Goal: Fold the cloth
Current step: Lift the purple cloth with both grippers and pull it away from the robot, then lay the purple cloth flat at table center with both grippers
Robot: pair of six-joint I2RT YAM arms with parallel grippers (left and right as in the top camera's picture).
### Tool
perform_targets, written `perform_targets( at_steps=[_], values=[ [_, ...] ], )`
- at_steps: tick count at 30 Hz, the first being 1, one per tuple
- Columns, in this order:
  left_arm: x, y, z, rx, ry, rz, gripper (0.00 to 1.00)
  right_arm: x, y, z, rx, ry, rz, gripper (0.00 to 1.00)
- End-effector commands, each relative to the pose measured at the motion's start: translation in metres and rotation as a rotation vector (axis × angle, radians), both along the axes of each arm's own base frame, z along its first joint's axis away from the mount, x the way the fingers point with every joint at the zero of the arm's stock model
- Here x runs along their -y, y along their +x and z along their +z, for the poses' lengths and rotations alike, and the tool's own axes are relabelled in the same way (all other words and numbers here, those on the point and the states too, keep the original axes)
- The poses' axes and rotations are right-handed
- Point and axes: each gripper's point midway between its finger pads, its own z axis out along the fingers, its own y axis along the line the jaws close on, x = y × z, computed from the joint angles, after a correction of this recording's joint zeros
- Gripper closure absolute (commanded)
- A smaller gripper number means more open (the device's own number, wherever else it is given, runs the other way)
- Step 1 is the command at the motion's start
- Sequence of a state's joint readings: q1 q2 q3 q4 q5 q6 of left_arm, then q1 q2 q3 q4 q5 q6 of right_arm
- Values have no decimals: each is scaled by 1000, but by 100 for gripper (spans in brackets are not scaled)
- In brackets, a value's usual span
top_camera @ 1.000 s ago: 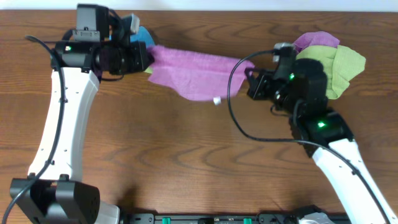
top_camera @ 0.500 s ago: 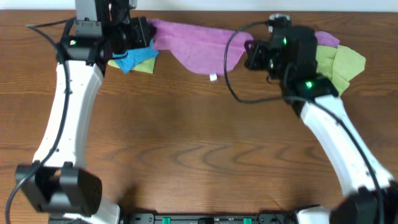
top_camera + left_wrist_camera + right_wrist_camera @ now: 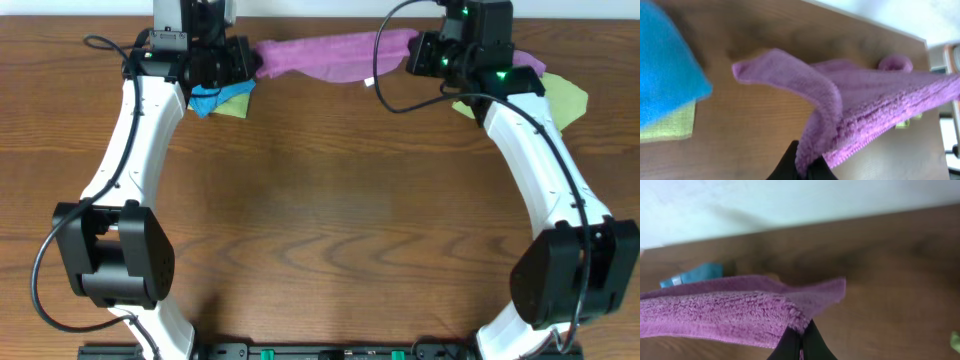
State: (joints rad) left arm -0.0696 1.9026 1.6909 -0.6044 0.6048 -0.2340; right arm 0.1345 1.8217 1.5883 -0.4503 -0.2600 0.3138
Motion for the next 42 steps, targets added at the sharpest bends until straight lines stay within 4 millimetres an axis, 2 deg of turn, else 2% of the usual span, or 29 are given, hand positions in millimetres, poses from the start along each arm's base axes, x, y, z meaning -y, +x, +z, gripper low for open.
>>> perform_targets(
  at_steps=[1,5,10,19,29,42],
  values=[
    [-15,-10,-7,-14,83,-32,94,26,-4,9,0,-78,-45,99],
    [-18,-41,-26,-119,139,-115,94,27,-33,-17,-158,-98,-35,99],
    [-24,-65,-38,-211,189,-153,94,21,-73,-44,-340,-137,9,99],
    [-27,-111,-56,-376,212,-233,94,19,-117,-59,-503,-171,83,99],
    [-19,-170,-105,-595,138,-292,94,18,-163,-87,-670,-160,114,99],
    [-8,-214,-130,-719,98,-359,94,8,-238,-130,-768,-129,109,99]
  ],
)
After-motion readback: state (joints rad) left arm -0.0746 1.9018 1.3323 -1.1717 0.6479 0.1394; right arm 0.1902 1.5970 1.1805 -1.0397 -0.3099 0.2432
